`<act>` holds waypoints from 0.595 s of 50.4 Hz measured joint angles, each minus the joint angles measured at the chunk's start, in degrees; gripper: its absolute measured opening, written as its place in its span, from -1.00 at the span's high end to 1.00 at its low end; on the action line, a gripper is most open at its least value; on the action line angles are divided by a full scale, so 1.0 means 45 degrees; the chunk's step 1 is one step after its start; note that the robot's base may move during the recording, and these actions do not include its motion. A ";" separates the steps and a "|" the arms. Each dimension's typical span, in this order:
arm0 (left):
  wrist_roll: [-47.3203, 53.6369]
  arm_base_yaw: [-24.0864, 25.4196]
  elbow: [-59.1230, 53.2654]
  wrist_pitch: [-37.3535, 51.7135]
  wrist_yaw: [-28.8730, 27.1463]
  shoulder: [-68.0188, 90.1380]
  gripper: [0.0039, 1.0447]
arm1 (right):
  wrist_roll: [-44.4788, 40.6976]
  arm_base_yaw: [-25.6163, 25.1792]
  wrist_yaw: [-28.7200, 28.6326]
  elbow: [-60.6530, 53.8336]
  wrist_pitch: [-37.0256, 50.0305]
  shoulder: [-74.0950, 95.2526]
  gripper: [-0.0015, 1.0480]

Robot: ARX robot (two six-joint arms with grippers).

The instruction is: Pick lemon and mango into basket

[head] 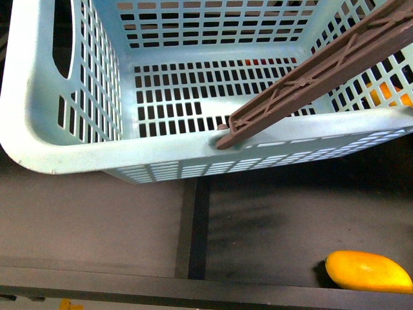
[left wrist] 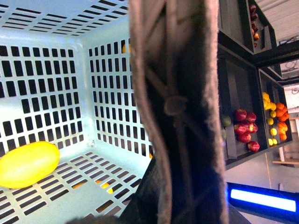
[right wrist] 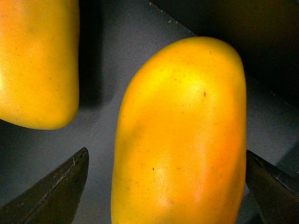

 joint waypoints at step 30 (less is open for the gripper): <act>-0.0005 0.0000 0.0000 0.0000 0.0019 0.0000 0.92 | -0.0452 0.0155 -0.3041 -0.2433 0.0321 -0.4250 -0.18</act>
